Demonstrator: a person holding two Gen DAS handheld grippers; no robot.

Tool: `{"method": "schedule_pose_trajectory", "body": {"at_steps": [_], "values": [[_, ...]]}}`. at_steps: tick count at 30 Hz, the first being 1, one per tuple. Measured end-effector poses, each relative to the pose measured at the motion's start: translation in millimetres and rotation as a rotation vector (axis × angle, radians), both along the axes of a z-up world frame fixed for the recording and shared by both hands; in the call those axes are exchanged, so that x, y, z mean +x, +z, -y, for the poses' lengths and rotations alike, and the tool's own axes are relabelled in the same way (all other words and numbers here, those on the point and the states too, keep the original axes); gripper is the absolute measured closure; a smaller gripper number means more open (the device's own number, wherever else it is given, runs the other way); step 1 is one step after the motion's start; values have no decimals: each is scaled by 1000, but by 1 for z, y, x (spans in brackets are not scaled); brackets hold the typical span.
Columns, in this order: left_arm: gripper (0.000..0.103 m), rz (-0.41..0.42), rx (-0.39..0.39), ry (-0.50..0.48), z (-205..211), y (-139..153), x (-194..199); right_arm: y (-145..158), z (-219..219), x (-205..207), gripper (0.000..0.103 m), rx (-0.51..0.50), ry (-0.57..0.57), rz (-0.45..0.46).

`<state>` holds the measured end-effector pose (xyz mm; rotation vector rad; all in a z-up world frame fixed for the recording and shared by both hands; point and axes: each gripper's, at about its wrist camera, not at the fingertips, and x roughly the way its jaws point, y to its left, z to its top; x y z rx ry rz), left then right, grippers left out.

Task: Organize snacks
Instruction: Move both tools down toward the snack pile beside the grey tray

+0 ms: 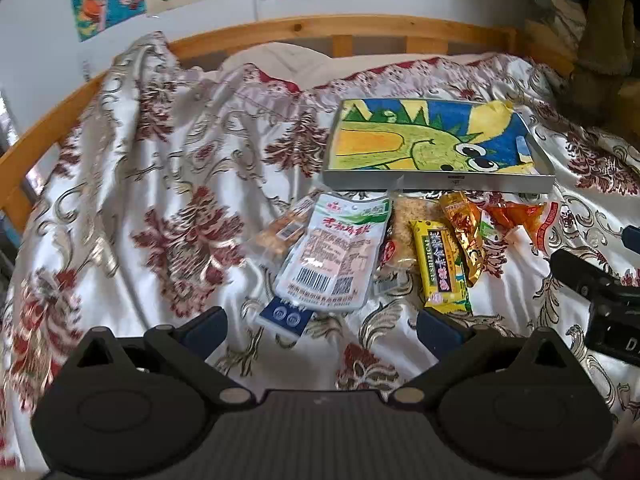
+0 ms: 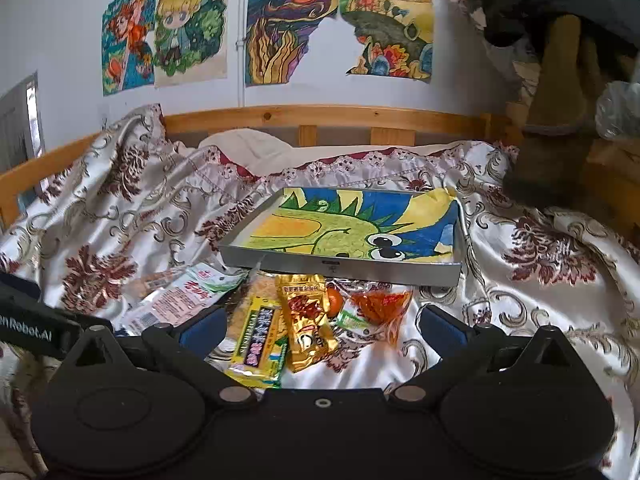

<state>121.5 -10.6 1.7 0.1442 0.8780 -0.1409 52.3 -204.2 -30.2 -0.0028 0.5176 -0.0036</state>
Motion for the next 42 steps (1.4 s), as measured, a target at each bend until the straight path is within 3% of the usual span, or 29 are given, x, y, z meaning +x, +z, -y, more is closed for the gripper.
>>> {"method": "schedule_pose_trajectory", "body": {"at_steps": [9, 13, 21, 26, 30, 31, 35, 42], "values": [[0, -41, 71, -102, 10, -23, 57, -15, 2, 43, 1, 1, 89, 26], [0, -12, 89, -121, 3, -34, 78, -29, -3, 69, 1, 39, 130, -48], [0, -89, 31, -145, -13, -53, 106, -63, -20, 95, 1, 53, 232, -254], [0, -152, -35, -174, -16, -59, 112, -81, -28, 102, 1, 88, 256, -321], [0, -193, -64, -195, -12, -66, 117, -86, -32, 109, 4, 86, 238, -337], [0, -195, -64, -203, -10, -68, 118, -88, -32, 111, 9, 86, 226, -345], [0, -176, -56, -227, -6, -73, 117, -91, -25, 113, 12, 104, 176, -359], [1, -162, -19, -209, 0, -86, 122, -94, -17, 115, 18, 225, 127, -394]]}}
